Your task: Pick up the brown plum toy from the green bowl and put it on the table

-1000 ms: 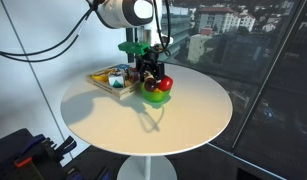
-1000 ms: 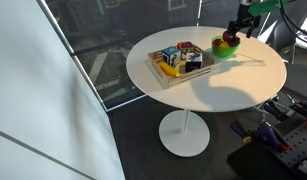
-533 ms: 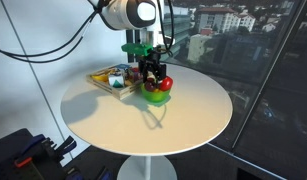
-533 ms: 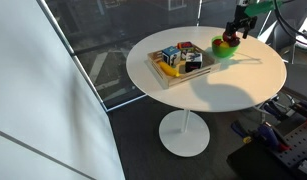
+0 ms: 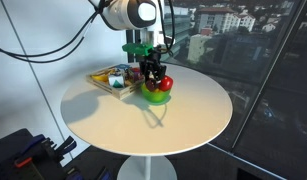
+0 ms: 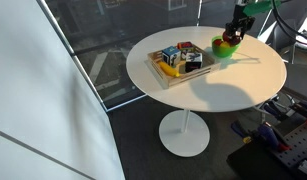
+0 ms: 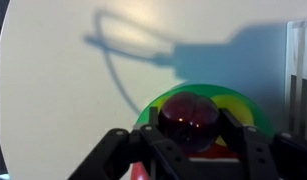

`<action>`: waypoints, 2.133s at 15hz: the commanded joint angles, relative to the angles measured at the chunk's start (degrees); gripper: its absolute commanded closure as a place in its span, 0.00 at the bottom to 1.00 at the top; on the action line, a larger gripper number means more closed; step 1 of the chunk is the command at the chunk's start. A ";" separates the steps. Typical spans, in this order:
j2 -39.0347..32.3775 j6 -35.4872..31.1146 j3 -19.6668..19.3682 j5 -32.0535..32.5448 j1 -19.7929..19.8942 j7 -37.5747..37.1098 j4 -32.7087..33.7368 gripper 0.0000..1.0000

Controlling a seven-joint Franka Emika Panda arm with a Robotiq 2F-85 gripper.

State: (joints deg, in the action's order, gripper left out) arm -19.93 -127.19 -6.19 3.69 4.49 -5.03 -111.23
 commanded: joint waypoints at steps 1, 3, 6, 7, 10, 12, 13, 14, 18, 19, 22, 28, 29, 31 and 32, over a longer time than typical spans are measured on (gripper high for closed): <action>2.11 2.98 0.21 -0.44 0.00 0.02 0.89 0.64; 3.66 4.47 0.50 -0.86 -0.05 0.33 0.21 0.64; 6.33 6.82 1.00 -0.84 -0.45 0.31 -1.44 0.64; 7.39 7.24 1.31 -0.97 -0.62 0.57 -2.33 0.64; 9.99 7.25 2.17 -0.42 -1.44 0.39 -5.14 0.64; 11.41 6.81 2.69 -0.22 -2.05 0.35 -7.41 0.64; 12.03 6.65 2.88 -0.13 -2.33 0.27 -8.46 0.64; 12.61 6.53 3.06 -0.07 -2.57 0.28 -9.65 0.64; 14.05 5.32 3.49 -0.15 -3.12 0.27 -14.36 0.64; 14.19 4.27 3.55 -0.46 -3.15 0.42 -15.65 0.64; 14.20 0.08 3.57 -0.56 -3.06 0.42 -18.59 0.64; 12.71 -7.56 3.46 -0.50 -3.02 0.17 -21.93 0.64; 12.44 -8.32 3.41 -0.32 -3.03 0.03 -22.20 0.64; 11.51 -9.32 3.37 -0.46 -2.96 0.06 -22.31 0.64; 11.10 -9.61 3.37 -0.66 -2.91 0.22 -22.29 0.64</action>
State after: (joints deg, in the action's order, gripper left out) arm -8.19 -135.07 -2.83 3.64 1.23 -5.04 -133.05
